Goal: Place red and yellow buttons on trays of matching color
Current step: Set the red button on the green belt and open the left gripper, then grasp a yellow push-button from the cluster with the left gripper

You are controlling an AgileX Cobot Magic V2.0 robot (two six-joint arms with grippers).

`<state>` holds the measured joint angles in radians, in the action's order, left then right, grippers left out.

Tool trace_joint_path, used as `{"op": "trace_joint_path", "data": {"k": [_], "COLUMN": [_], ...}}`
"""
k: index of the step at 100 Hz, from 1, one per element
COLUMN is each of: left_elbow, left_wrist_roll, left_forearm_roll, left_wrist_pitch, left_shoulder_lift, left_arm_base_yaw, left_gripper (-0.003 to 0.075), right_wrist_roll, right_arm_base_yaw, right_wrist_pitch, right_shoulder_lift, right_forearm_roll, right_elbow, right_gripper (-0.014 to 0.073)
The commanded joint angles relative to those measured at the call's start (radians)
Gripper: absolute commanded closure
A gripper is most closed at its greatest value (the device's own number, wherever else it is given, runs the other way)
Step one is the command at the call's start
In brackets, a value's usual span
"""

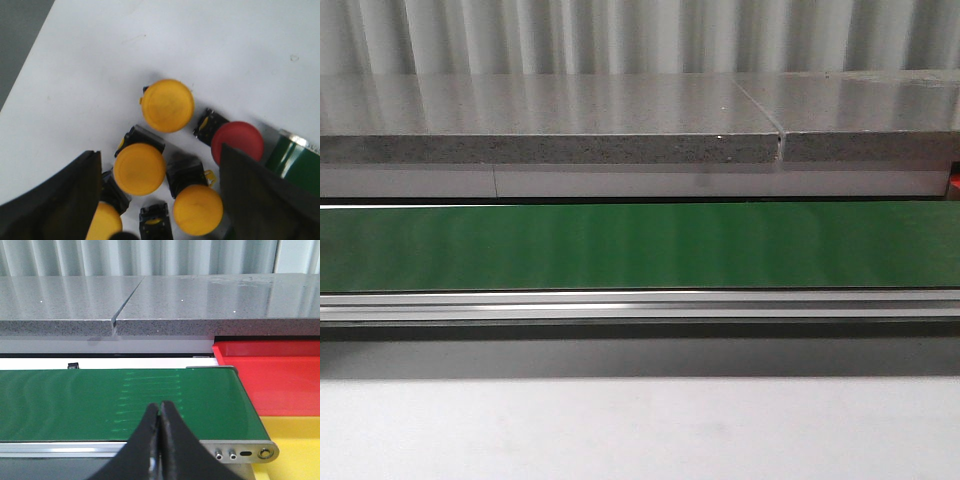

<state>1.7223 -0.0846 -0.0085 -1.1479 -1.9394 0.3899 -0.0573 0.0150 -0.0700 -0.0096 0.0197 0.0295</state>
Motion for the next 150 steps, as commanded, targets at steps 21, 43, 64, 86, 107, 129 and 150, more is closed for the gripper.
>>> {"op": "trace_joint_path", "data": {"k": [21,43,64,86,107,129,150], "left_elbow": [0.141,0.168,0.168,0.168,0.168,0.168,0.168], "left_wrist_roll": [0.025,0.025,0.025,0.025,0.025,0.025,0.041], "left_forearm_roll": [-0.058,-0.058,-0.058,-0.058,-0.058,-0.058,-0.056], "left_wrist_pitch": [-0.034,-0.031,-0.027,-0.013,0.001,0.004,-0.014], "left_shoulder_lift": [-0.079,-0.125,-0.150,-0.179,-0.197,-0.197,-0.136], "left_arm_base_yaw": [0.002,0.004,0.004,0.004,0.004,0.004,0.004], "left_gripper": [0.0244,0.0244,0.0245,0.0249,0.0326,0.0482,0.0491], "right_wrist_roll": [0.002,0.002,0.002,0.002,0.002,0.002,0.002], "right_arm_base_yaw": [0.001,0.001,0.001,0.001,0.001,0.001,0.001], "right_wrist_pitch": [0.080,0.080,0.080,0.080,0.080,0.080,0.080], "right_shoulder_lift": [-0.021,-0.021,-0.021,-0.021,-0.021,-0.021,-0.021], "right_forearm_roll": [0.006,0.006,0.006,0.006,0.006,0.006,0.006], "right_elbow": [-0.020,-0.020,-0.020,-0.020,-0.020,-0.020,-0.020], "right_gripper": [0.0681,0.0681,0.0681,0.0681,0.0681,0.0681,0.0681]}}
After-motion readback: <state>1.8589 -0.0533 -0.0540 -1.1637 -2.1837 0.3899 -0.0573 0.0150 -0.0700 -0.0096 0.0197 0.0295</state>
